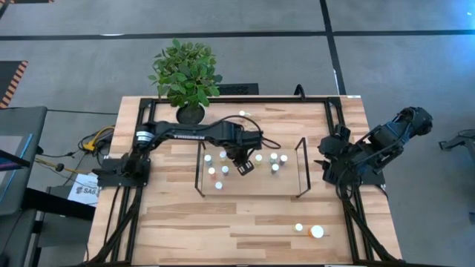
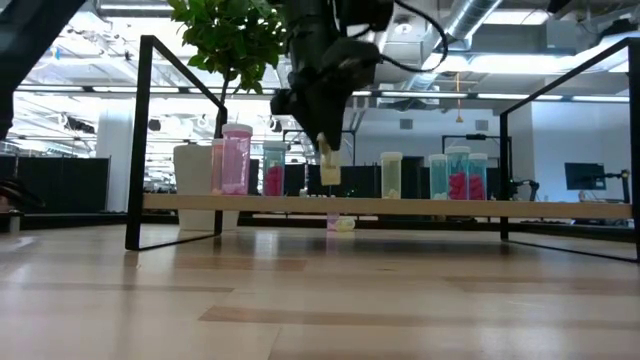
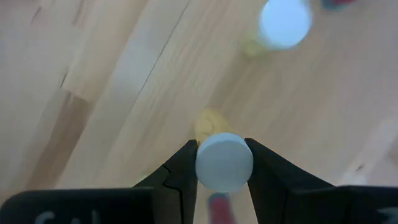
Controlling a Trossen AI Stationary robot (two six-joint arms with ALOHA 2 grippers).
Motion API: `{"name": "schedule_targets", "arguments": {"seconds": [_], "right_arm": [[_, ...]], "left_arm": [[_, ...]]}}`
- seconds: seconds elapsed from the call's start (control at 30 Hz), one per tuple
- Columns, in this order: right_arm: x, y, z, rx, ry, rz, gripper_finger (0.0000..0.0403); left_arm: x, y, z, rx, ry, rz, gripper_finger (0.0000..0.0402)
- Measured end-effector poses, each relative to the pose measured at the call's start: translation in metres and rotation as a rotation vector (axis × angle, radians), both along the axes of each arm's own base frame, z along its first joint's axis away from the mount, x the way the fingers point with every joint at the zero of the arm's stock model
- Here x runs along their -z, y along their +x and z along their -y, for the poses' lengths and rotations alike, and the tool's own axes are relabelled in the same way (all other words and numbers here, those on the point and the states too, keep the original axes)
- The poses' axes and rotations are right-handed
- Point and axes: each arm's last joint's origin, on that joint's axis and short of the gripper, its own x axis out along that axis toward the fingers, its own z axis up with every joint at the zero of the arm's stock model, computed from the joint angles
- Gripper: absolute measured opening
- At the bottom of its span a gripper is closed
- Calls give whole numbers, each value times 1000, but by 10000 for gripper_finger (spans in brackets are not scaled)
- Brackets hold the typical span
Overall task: Pick and place medicine bottles onto shelf by color
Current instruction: Put the yellow pill bottle on the shelf
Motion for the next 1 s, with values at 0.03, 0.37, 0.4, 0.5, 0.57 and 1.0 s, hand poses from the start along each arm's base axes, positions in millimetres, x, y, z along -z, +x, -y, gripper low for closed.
{"name": "schedule_targets", "arguments": {"seconds": [0.03,0.37,0.4,0.5,0.57,1.0], "right_arm": [[0,0,0,0,0,0,249],[0,0,0,1,-1,1,250],[0,0,0,1,-1,1,250],[0,0,0,3,0,2,250],[0,0,0,3,0,2,250],[0,0,0,4,0,3,249]], "left_arm": [[3,0,0,9,1,-20,96],[9,-3,0,69,19,-89,96],[9,-4,0,75,20,-96,96],[10,-5,0,91,22,-104,96],[10,-5,0,98,23,-104,96],[9,-3,0,234,43,-98,96]]}}
